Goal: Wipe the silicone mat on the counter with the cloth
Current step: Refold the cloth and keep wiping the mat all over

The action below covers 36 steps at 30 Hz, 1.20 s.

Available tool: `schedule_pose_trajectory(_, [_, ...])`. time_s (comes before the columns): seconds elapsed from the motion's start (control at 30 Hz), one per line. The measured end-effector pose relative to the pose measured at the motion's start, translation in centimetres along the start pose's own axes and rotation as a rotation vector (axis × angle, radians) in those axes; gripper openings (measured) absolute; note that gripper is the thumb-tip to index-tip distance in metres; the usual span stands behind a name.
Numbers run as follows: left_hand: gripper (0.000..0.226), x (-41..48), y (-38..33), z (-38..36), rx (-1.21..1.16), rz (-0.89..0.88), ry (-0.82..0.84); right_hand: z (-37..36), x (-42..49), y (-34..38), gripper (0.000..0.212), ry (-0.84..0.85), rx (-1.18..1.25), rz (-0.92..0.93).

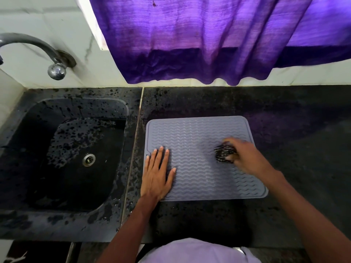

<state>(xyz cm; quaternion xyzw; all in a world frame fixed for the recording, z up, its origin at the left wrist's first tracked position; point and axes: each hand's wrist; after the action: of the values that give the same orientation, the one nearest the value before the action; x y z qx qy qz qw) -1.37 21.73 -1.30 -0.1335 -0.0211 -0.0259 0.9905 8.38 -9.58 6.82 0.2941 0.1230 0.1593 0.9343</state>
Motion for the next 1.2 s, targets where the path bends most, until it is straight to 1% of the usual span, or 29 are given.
schedule_pose_trajectory(0.07, [0.069,-0.1,0.0,-0.1,0.008,0.007,-0.002,-2.0,1.4,3.1,0.041,0.053,0.086,0.129])
schedule_pose_trajectory(0.1, [0.069,-0.1,0.0,-0.2,0.002,0.011,-0.003,-3.2,2.0,4.3,0.035,0.074,0.078,0.179])
schedule_pose_trajectory(0.13, [0.070,-0.1,0.1,-0.2,-0.008,0.012,-0.006,-4.2,2.5,5.0,0.033,0.078,0.043,0.211])
schedule_pose_trajectory(0.2, [0.070,0.0,0.1,-0.2,-0.028,0.011,-0.015,-5.6,3.2,5.4,0.041,0.050,-0.086,0.228])
schedule_pose_trajectory(0.23, [0.070,0.0,0.1,-0.1,-0.032,0.008,-0.019,-5.7,3.3,5.0,0.044,0.037,-0.117,0.216])
schedule_pose_trajectory(0.4, [0.070,0.0,0.2,-0.2,-0.051,0.005,-0.026,-2.9,1.5,0.8,0.054,0.050,-0.117,0.122])
schedule_pose_trajectory(0.57, [0.070,0.0,0.1,-0.2,-0.052,-0.005,-0.029,0.9,-0.7,-3.1,0.042,0.004,-0.122,-0.125])
schedule_pose_trajectory(0.63, [0.070,0.0,0.1,-0.2,-0.051,-0.005,-0.028,1.7,-1.2,-3.4,0.038,-0.011,-0.173,-0.178])
schedule_pose_trajectory(0.7, [0.070,0.1,0.1,-0.2,-0.048,-0.005,-0.026,1.7,-1.1,-2.8,0.038,-0.028,-0.212,-0.149])
schedule_pose_trajectory(0.73, [0.071,0.0,0.1,-0.2,-0.048,-0.005,-0.025,1.4,-0.7,-2.2,0.038,-0.032,-0.182,-0.112])
schedule_pose_trajectory(0.83, [0.070,0.0,0.2,-0.2,-0.051,-0.005,-0.028,-0.8,1.2,0.8,0.037,-0.043,-0.009,0.095])
schedule_pose_trajectory(0.93, [0.071,0.0,0.1,-0.2,-0.038,0.003,-0.016,-3.8,3.1,3.7,0.038,-0.034,0.018,0.234])
schedule_pose_trajectory(1.0, [0.072,0.1,0.1,-0.3,-0.010,0.012,0.002,-5.6,3.8,4.4,0.048,-0.031,-0.081,0.245])
schedule_pose_trajectory(1.1, [0.073,0.1,0.1,-0.2,0.042,0.021,0.028,-6.1,3.6,3.6,0.068,-0.014,-0.194,0.199])
schedule_pose_trajectory(1.2, [0.074,0.1,0.0,-0.2,0.064,0.023,0.036,-4.3,2.5,1.4,0.067,-0.007,-0.229,0.148])
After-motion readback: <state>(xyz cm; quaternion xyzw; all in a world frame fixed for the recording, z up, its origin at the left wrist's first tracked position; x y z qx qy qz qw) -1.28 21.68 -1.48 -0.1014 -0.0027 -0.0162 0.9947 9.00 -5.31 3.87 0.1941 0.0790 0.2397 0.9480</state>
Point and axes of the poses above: each hand's wrist, its own x-axis towards the middle knuckle, its own z-axis out of the back of the hand, y = z × x, and after that the axes turned 3 degrees about x, right-handed
